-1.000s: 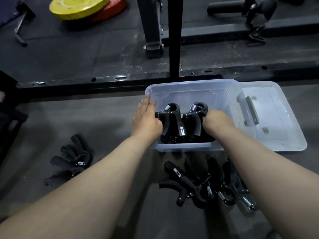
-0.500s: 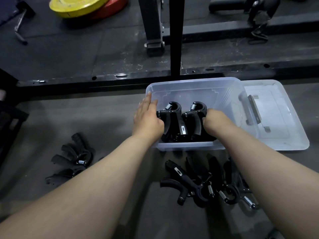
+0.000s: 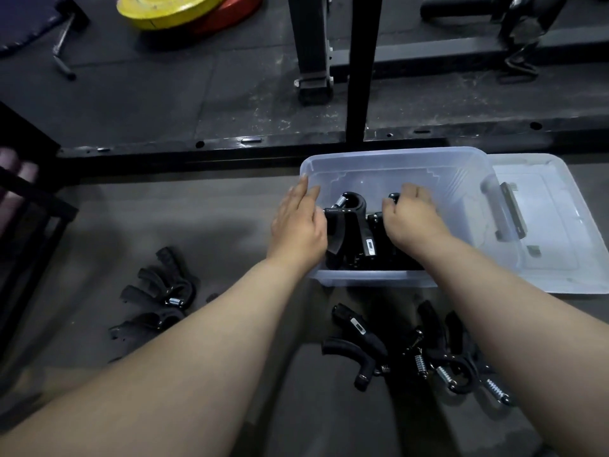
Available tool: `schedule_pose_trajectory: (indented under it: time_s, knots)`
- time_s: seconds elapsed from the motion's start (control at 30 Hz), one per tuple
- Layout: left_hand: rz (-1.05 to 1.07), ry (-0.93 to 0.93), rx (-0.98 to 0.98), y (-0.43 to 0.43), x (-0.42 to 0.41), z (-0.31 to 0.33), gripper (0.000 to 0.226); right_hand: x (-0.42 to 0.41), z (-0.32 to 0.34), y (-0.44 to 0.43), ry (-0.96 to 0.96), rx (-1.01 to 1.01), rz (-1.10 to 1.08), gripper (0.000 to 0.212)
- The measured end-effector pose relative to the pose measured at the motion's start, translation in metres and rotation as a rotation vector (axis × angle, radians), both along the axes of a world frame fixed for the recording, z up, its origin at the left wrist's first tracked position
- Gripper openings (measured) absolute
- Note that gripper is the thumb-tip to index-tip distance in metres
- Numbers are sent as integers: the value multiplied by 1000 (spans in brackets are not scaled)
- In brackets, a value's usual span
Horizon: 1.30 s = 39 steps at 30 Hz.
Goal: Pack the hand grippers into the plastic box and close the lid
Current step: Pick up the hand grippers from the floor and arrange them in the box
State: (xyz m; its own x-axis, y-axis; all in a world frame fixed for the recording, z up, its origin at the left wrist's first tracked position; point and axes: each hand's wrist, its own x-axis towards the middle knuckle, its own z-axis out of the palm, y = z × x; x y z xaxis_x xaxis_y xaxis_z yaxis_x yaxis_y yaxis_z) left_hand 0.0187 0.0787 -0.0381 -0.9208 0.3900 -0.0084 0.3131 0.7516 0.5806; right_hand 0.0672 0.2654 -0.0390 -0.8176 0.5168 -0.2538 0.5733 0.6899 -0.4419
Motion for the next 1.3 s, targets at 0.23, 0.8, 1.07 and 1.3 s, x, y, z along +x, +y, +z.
schedule_pose_trajectory:
  time_s: [0.23, 0.8, 1.07, 1.3]
  knots:
    - [309, -122, 12, -67, -7, -19, 50, -30, 29, -81, 207, -279, 218, 56]
    - [730, -620, -558, -218, -31, -59, 56, -58, 0, -133, 217, -312, 222, 71]
    - [710, -569, -623, -206, -36, -77, 49, -58, -2, -136, 243, -276, 211, 72]
    - [664, -504, -675, -215, -34, -90, 49, -59, -2, -136, 235, -275, 204, 73]
